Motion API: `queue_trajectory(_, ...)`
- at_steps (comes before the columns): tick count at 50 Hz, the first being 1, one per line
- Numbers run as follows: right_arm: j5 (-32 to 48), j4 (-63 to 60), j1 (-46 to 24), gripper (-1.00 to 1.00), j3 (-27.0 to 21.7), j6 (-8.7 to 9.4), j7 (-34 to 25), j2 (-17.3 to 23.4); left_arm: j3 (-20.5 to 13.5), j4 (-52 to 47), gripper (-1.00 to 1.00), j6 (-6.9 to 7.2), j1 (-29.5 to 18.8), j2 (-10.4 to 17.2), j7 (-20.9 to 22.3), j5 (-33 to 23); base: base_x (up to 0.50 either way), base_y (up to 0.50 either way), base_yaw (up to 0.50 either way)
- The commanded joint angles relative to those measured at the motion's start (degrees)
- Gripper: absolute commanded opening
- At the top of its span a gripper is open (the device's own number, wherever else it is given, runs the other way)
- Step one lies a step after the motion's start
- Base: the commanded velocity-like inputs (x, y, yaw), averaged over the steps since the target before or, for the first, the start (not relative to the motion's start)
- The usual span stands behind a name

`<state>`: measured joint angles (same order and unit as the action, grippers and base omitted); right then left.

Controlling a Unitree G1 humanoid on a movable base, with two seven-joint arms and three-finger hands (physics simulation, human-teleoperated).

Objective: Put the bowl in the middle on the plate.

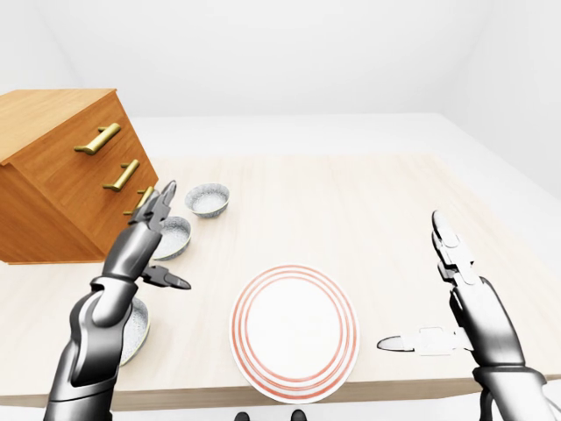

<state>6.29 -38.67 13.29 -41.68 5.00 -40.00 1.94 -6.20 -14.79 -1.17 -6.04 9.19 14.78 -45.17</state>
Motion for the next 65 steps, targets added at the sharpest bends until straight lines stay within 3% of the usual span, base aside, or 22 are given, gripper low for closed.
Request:
queue_trajectory(1,0.05,0.29,-0.05,1.0,0.02,0.0,0.0,-0.01,-0.25,2.86,1.0,-2.59,-1.94,1.45,0.27,-4.45,0.0,0.0,0.0)
queue_trajectory(5,-0.02,0.14,-0.02,1.0,0.0,0.0,0.0,0.02,-0.46,1.59,1.0,-2.41,-2.12,1.44,1.2,-5.39,0.0,0.0,0.0)
queue_trajectory(8,-0.04,0.53,-0.06,1.0,0.05,0.0,0.0,0.01,-0.51,2.77,1.0,-3.55,-2.12,1.65,0.27,-6.23,0.0,0.0,0.0)
queue_trajectory(11,-0.03,0.62,-0.09,1.0,0.12,0.0,0.0,0.11,-0.53,3.51,1.0,-3.83,-2.24,1.81,-0.69,-7.1,0.0,0.0,0.0)
queue_trajectory(65,0.33,0.54,0.04,1.0,0.35,0.0,0.0,0.09,0.59,5.96,1.0,-3.83,-4.25,4.23,-3.95,-24.94,0.0,0.0,0.0)
